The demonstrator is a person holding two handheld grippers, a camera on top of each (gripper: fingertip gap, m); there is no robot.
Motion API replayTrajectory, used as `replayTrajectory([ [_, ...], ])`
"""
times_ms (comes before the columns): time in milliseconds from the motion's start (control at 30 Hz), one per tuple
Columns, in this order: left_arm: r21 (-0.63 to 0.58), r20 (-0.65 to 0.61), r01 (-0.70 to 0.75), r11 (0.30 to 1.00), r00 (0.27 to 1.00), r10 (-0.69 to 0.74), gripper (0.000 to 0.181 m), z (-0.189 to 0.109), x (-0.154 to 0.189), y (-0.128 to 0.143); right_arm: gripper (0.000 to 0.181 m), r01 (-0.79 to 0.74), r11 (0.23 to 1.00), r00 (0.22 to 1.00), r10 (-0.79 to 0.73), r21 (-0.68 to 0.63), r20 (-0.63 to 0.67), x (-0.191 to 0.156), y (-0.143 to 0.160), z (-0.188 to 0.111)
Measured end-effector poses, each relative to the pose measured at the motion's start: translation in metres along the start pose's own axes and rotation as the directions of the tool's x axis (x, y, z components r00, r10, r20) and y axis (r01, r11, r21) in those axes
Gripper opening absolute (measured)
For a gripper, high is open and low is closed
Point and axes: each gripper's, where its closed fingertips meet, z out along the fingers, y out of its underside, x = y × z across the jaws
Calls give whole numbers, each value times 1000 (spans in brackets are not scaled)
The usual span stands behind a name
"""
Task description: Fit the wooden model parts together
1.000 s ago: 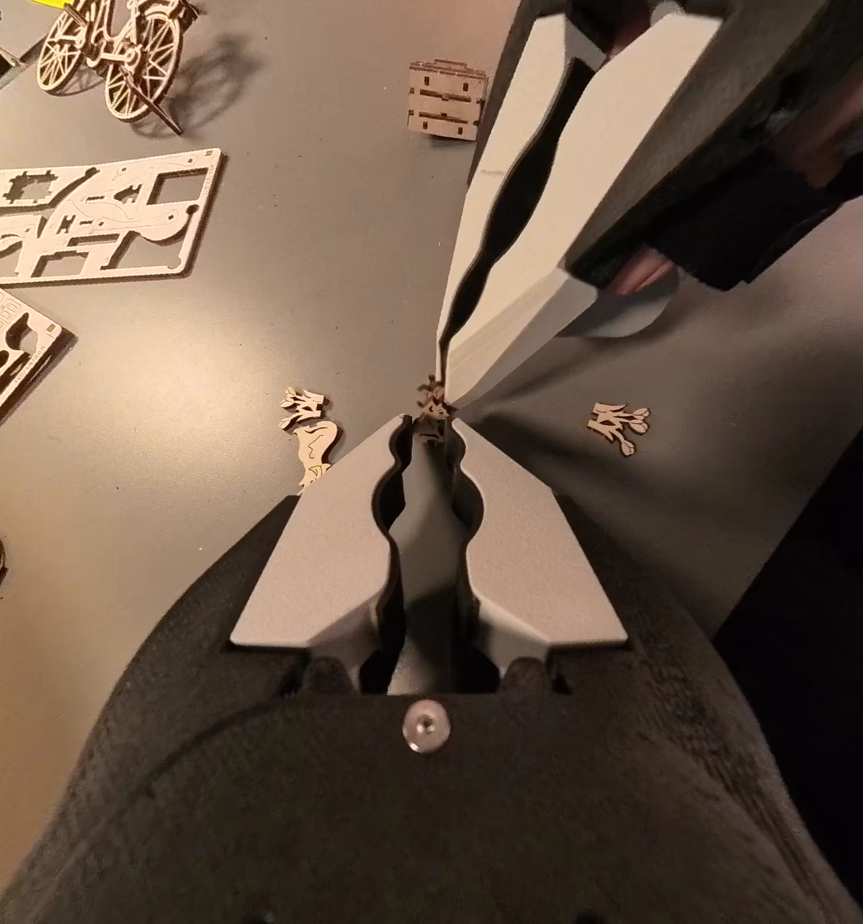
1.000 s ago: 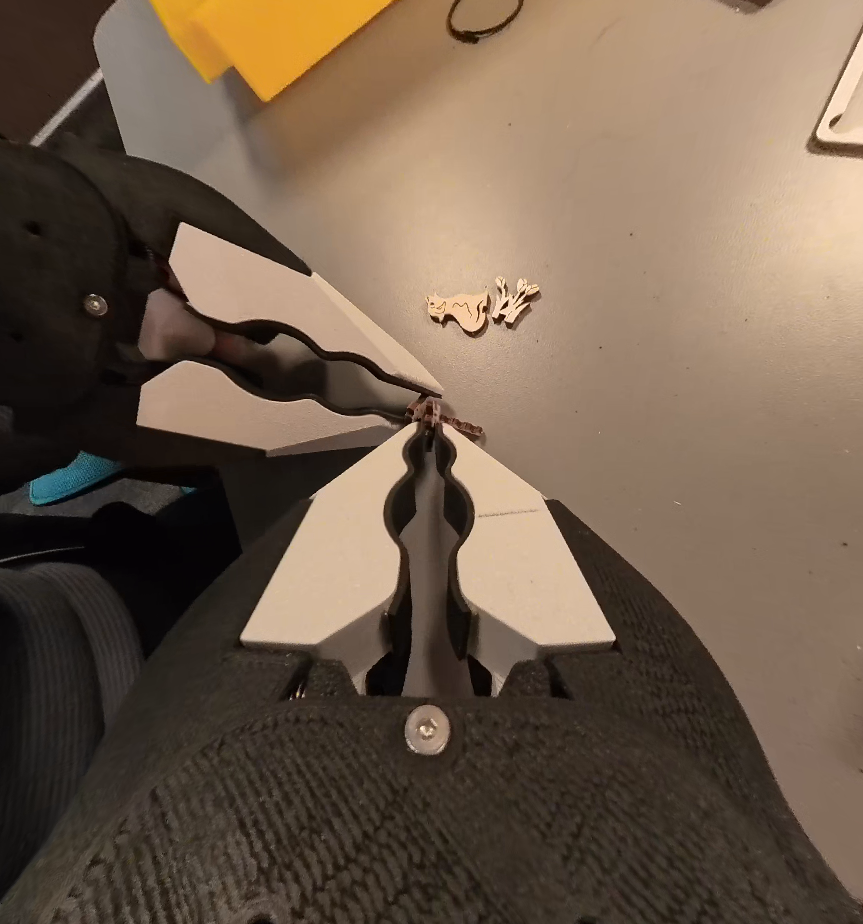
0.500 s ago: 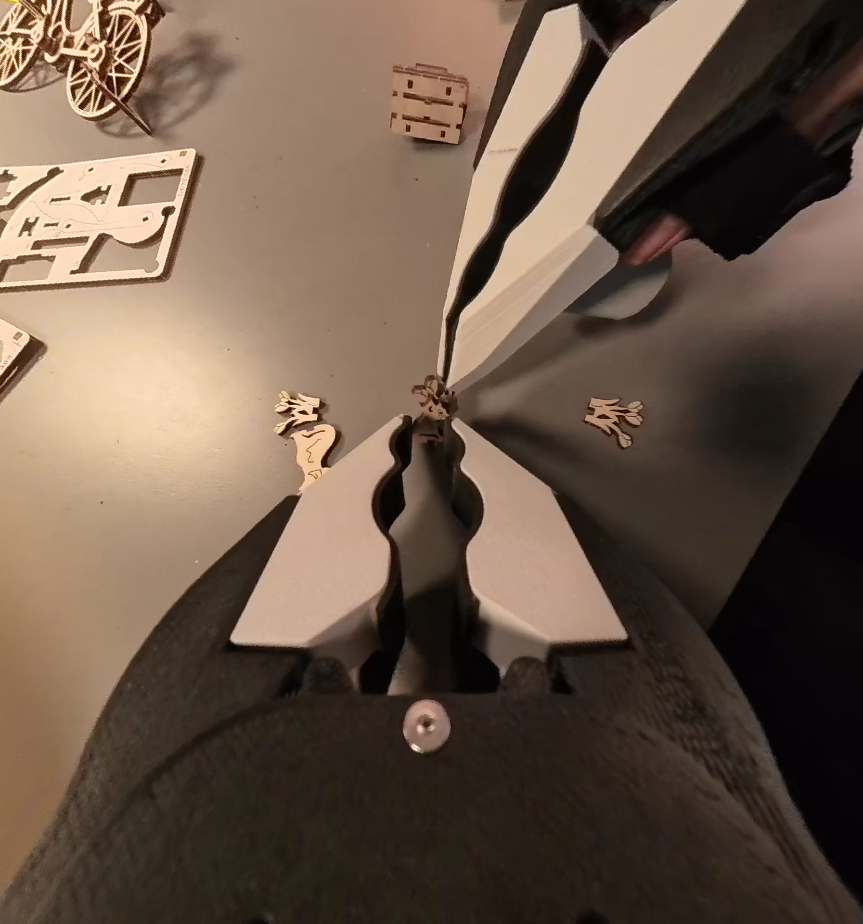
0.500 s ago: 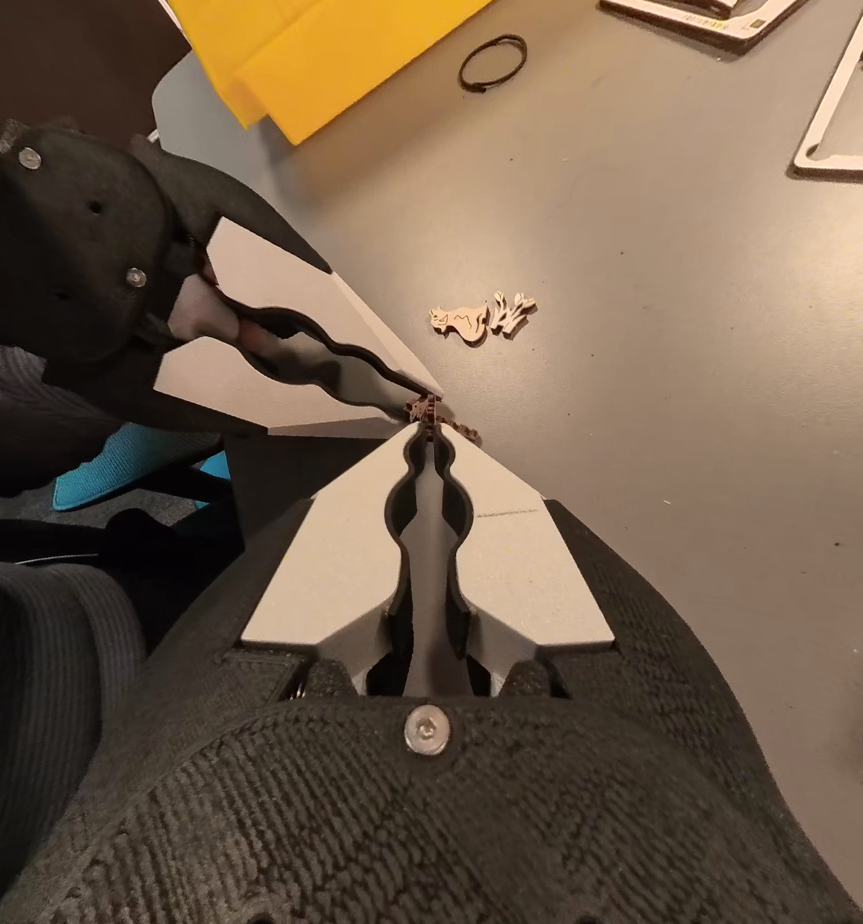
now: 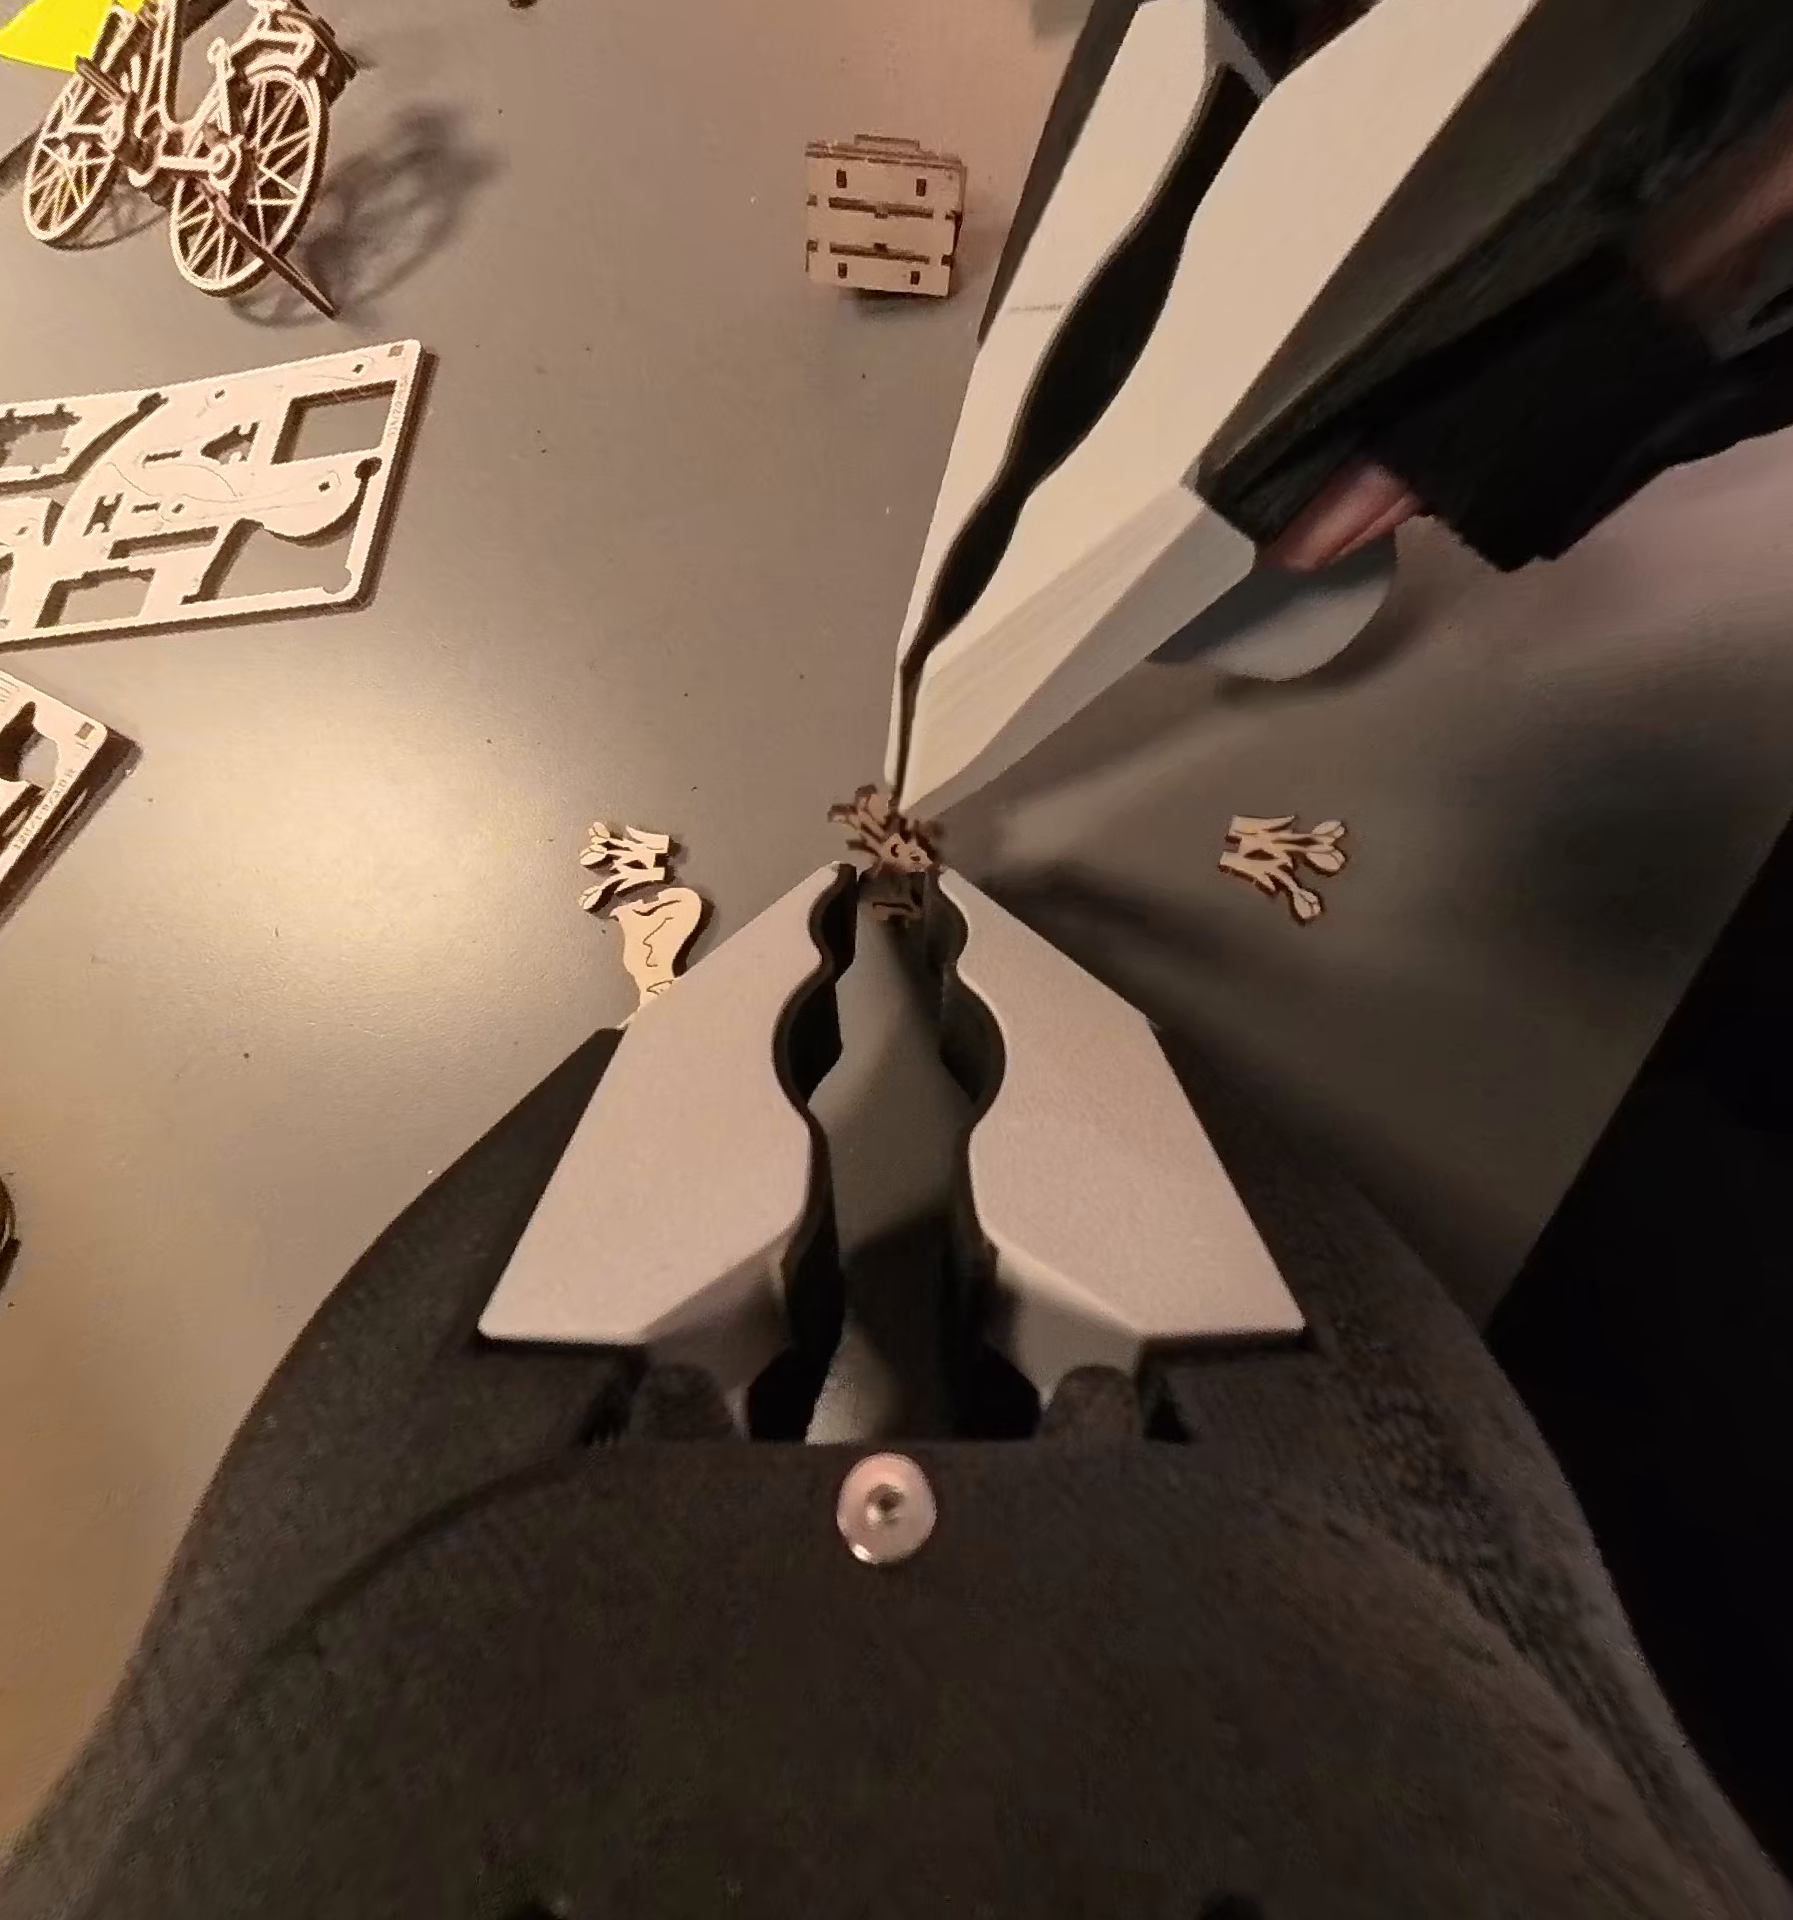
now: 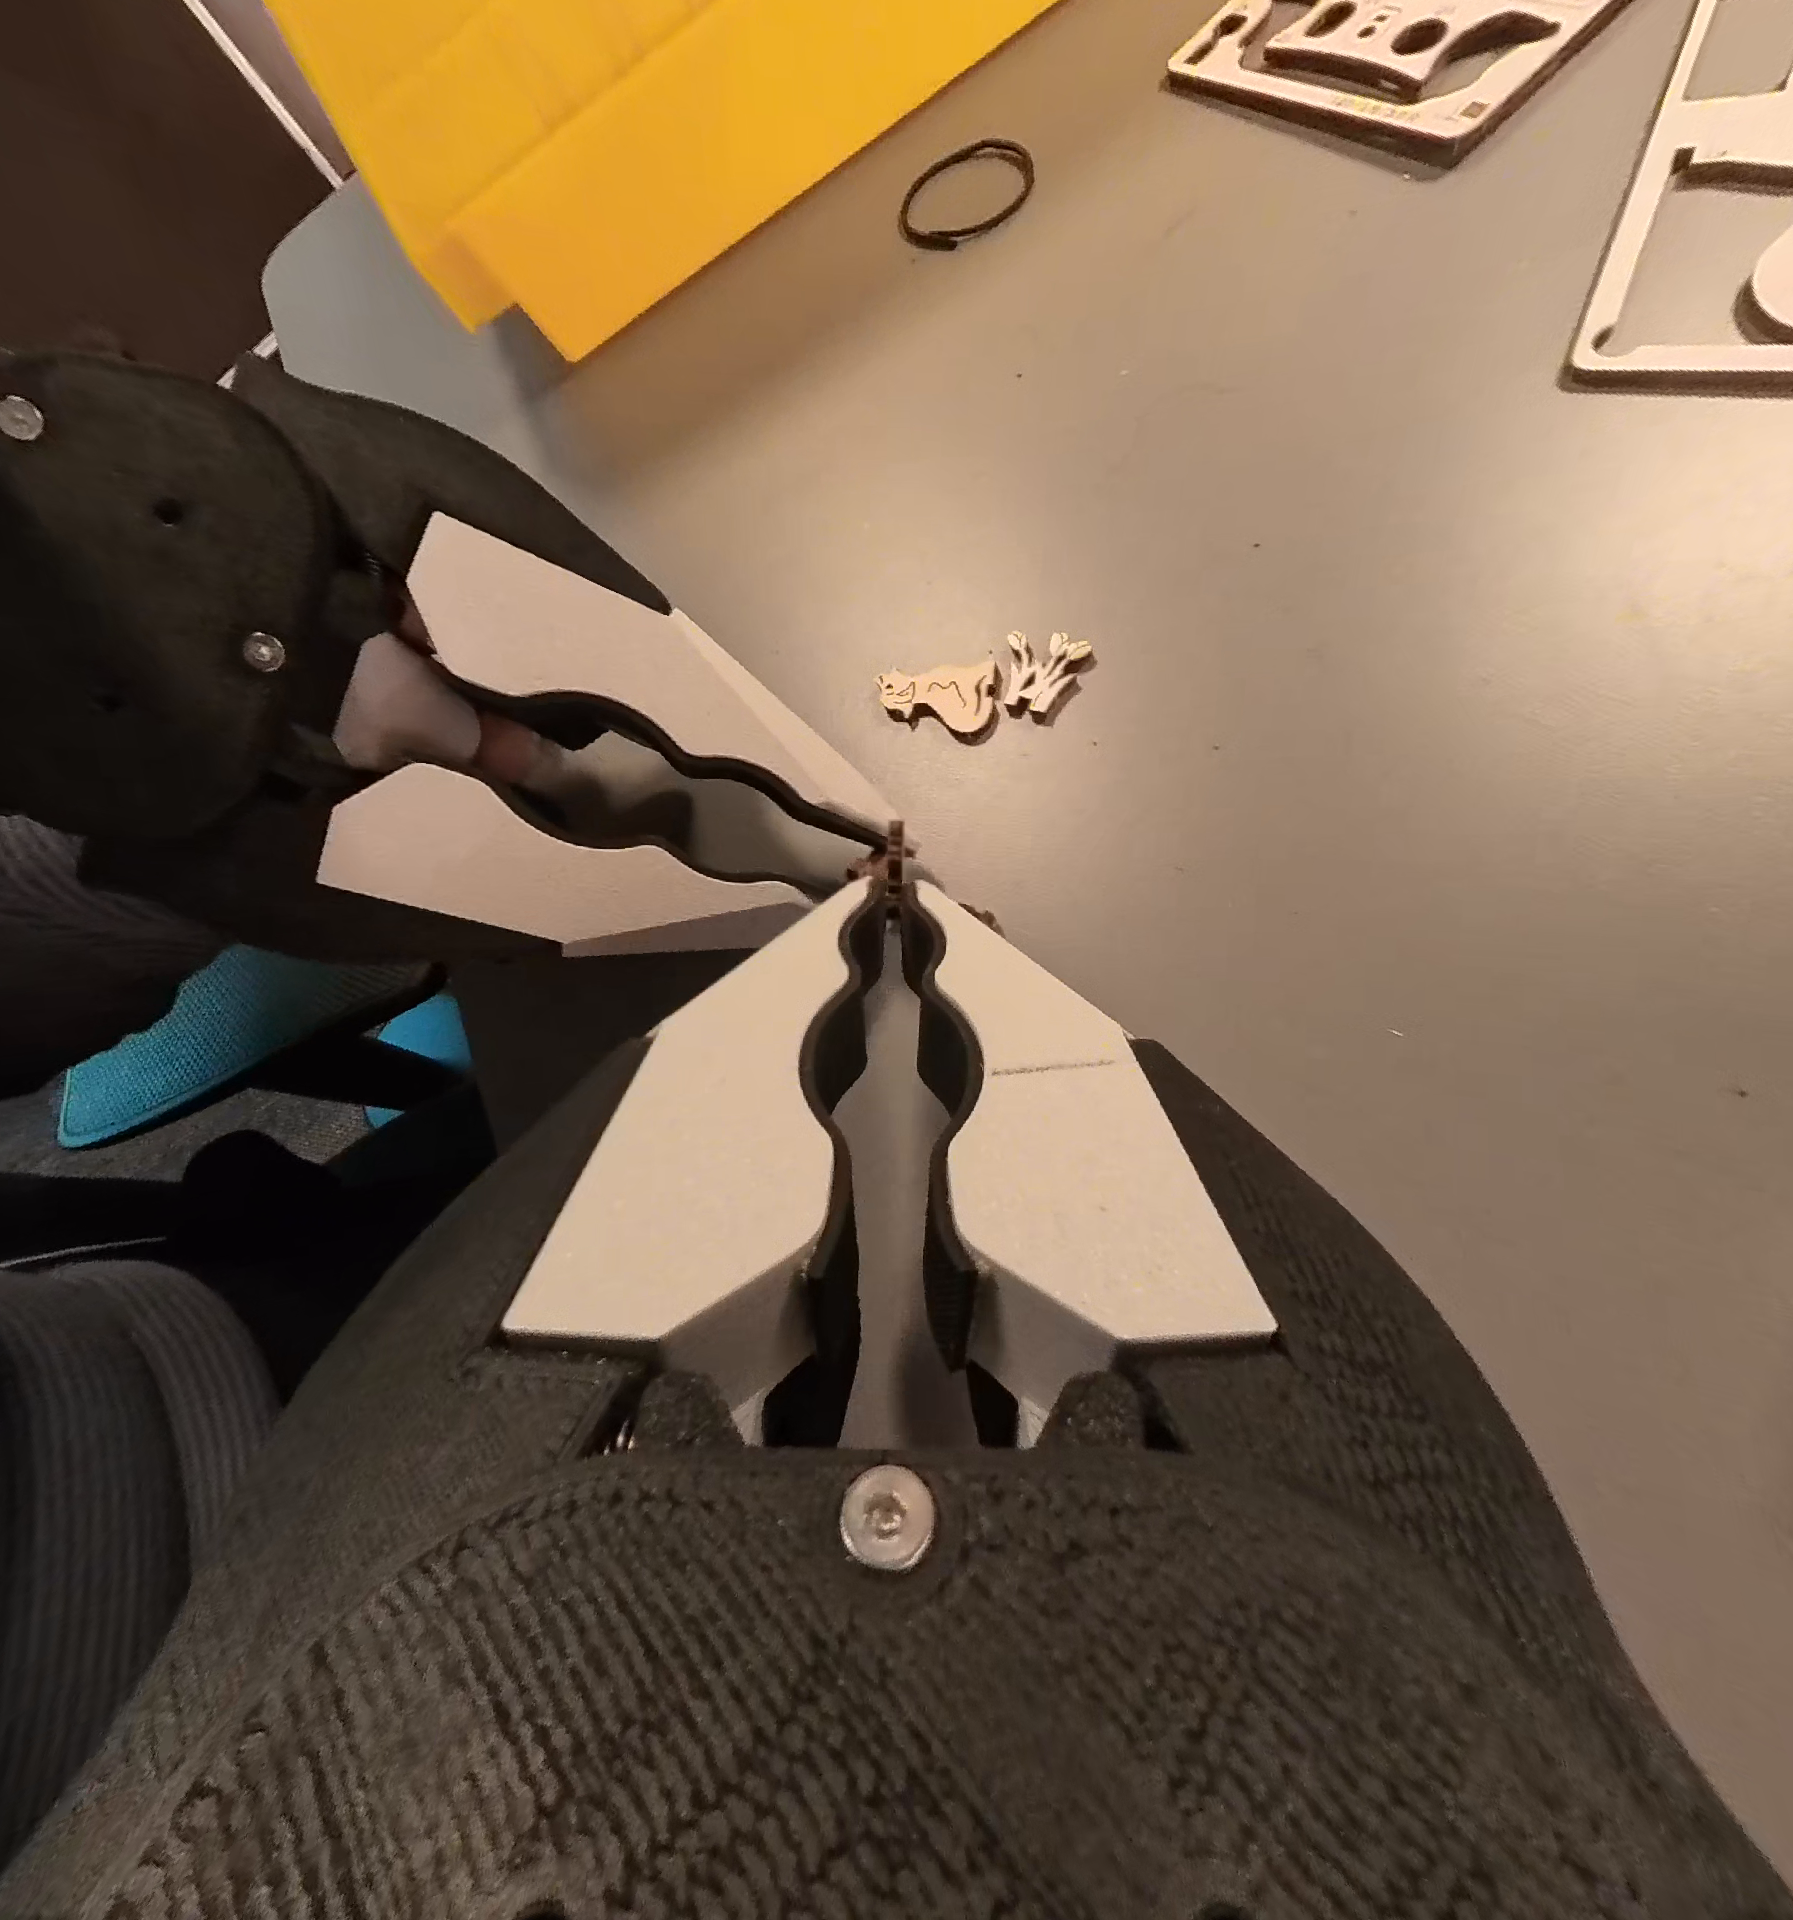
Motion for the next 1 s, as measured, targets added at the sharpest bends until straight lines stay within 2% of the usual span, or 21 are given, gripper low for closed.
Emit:
replayTrajectory([
  [267,3,-15,20,1000,1000,-20,11,-1,0,0,0,32,999,998,-32,-4,-53,1,3,4],
  [367,-7,-25,26,1000,999,-26,17,-2,-1,3,0,18,1000,999,-18,-2,-43,-1,3,4],
  [633,-12,-75,35,999,997,-36,13,-5,1,7,0,-13,1000,1000,13,2,-26,-2,2,6],
  [1000,-15,-58,40,999,997,-41,13,-4,0,6,0,-29,999,998,30,22,-57,-1,3,5],
])
